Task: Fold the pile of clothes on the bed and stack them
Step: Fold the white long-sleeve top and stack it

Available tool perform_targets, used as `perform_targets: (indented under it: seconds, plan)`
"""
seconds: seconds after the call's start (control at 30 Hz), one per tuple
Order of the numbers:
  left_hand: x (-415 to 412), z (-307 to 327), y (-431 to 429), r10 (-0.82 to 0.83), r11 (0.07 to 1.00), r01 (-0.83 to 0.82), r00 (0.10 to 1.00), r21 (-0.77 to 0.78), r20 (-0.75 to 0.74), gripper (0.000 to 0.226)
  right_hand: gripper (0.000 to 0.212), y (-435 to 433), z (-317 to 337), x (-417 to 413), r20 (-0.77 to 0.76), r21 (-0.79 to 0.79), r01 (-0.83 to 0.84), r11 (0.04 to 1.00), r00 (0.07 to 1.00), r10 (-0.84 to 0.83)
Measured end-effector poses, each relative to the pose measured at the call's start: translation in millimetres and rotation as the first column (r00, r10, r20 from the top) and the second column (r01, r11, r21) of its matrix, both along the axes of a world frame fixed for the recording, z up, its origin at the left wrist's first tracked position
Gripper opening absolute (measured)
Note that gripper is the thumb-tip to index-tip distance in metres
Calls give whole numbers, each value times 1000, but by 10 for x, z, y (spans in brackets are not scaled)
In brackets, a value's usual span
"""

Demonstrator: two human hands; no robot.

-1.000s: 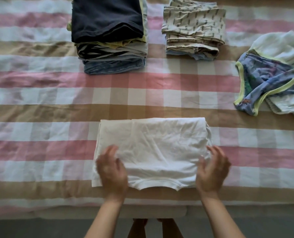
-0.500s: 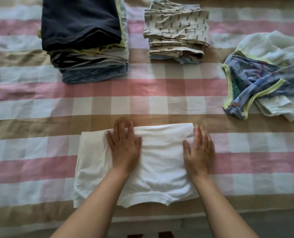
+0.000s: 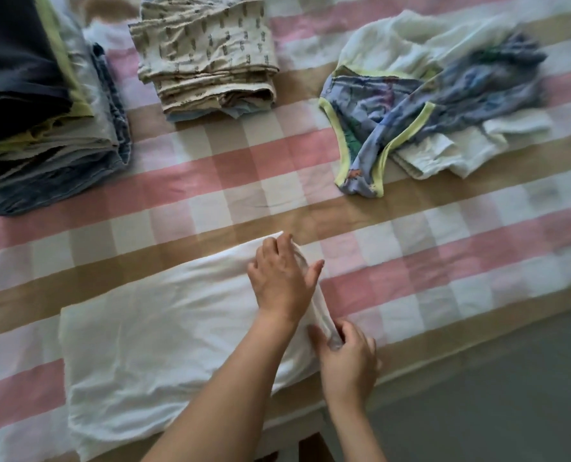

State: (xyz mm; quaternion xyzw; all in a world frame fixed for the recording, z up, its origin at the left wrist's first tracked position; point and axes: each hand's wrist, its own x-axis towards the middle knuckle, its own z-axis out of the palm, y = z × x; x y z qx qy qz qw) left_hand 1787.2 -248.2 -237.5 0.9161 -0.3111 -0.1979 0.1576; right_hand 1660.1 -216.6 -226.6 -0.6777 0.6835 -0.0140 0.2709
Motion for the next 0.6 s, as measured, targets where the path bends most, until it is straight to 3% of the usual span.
perform_targets:
  seconds: [0.1,0.17,0.3,0.37,0.47,0.57,0.6]
  plan:
    - [-1,-9,-40,30,999,-31,999,-31,-12,53,23,38,13,-24,52,41,51,998,997,-53]
    - [46,21,-43,62,990,-70,996,-124,-68,47,20,67,27,-43,173,85,105,991,978,-118]
    - [181,169,47,155,913,-260,934,-316,-322,42,29,212,142,-45,467,138,198,970,851,-240]
    - [300,280,159,238,829,-463,800,-315,-550,34,26,337,265,13,539,77,171,982,822,-186]
    - [530,449,469,243,657,-729,448,-194,-860,25,27,560,435,137,623,-142,19,990,779,74]
    - [816,609,912,155,541,-830,255,-134,-954,28,3,867,543,356,622,-326,-189,926,695,361]
    - [918,648,1087,137,507,-852,231,-132,-963,28,16,993,557,450,597,-383,-216,898,684,419]
